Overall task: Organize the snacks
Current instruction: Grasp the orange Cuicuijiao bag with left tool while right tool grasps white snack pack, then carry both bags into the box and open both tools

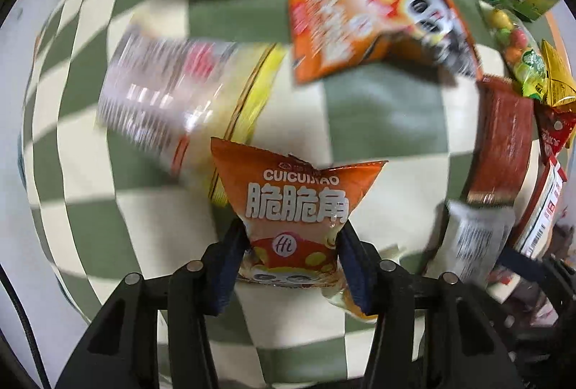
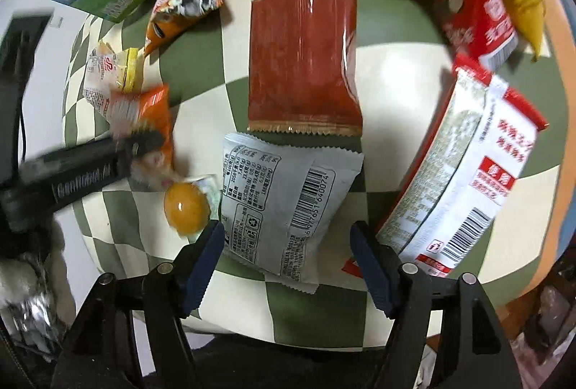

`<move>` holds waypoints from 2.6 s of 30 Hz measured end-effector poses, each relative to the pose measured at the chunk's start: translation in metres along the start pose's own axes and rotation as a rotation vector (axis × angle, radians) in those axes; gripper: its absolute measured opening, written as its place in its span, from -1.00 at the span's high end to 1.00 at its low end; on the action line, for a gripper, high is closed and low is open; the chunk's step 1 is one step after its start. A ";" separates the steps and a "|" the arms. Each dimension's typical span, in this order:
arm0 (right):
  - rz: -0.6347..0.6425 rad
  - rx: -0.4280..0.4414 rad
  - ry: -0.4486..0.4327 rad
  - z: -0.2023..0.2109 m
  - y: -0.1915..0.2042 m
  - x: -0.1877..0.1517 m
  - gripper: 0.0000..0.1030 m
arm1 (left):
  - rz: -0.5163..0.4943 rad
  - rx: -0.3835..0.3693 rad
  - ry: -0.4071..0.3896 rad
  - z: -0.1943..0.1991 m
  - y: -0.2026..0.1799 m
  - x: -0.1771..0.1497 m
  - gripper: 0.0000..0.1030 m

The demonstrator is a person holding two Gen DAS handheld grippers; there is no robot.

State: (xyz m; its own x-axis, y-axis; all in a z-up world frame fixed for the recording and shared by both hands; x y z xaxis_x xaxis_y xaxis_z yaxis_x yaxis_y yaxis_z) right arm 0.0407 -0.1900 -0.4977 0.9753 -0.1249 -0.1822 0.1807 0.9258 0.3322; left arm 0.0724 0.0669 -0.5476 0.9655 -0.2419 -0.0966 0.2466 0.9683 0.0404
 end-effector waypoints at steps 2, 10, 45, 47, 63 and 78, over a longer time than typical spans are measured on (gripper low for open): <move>0.001 0.012 -0.012 0.000 0.006 0.000 -0.46 | 0.026 -0.009 0.015 -0.003 0.006 -0.007 0.05; -0.122 -0.023 -0.030 -0.038 0.033 0.008 -0.40 | 0.115 -0.039 0.037 -0.017 0.015 -0.012 -0.08; 0.197 -0.048 -0.419 0.216 0.058 0.264 0.10 | 0.128 -0.092 -0.288 0.168 0.025 0.230 0.12; 0.198 -0.088 -0.388 0.207 0.053 0.296 0.10 | 0.124 -0.055 -0.259 0.156 0.029 0.252 0.12; 0.143 -0.243 -0.213 0.137 0.031 0.394 -0.83 | 0.187 -0.027 -0.184 0.111 0.053 0.330 -0.80; 0.138 -0.251 -0.241 0.152 0.041 0.360 -0.89 | 0.154 -0.066 -0.252 0.130 0.035 0.285 -0.80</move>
State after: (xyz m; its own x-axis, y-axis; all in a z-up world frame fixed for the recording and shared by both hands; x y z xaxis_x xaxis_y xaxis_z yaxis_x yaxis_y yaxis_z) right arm 0.4186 -0.2509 -0.4087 0.9956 -0.0453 0.0816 0.0374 0.9947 0.0959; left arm 0.3670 0.0241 -0.4442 0.9834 -0.0924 0.1560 0.0982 0.9947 -0.0298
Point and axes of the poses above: each gripper's, at about its wrist camera, not at the fingertips, and z roughly against the way its jaws point, y to its left, x to its top, the point moved 3 cm from there along -z, roughly the way its jaws point
